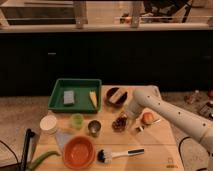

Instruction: Place grapes in red bowl

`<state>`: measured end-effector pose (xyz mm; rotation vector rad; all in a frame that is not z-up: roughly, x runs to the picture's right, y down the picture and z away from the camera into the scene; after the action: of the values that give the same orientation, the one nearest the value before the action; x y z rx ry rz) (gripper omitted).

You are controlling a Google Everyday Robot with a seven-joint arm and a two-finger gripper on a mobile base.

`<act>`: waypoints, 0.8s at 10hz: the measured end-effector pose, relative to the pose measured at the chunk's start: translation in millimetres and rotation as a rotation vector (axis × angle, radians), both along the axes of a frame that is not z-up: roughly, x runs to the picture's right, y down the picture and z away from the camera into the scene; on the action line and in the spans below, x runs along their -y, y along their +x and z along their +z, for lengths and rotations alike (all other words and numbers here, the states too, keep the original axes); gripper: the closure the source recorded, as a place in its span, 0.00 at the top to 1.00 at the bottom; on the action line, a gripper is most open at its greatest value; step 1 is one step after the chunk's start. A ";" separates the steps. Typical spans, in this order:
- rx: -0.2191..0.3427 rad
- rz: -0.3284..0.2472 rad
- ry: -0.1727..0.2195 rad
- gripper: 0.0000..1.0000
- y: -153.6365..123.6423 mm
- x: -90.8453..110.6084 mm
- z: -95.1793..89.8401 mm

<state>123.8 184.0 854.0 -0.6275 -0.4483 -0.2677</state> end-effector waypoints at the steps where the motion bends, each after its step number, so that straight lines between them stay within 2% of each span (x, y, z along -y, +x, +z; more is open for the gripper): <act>1: -0.001 0.003 -0.002 0.25 3.5 -1.5 -0.1; 4: 0.011 0.007 -0.003 0.01 5.9 -5.2 1.2; 8: 0.027 0.001 0.012 0.00 5.4 -6.2 0.9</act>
<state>129.2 190.2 854.8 -0.6125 -0.4732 -0.2778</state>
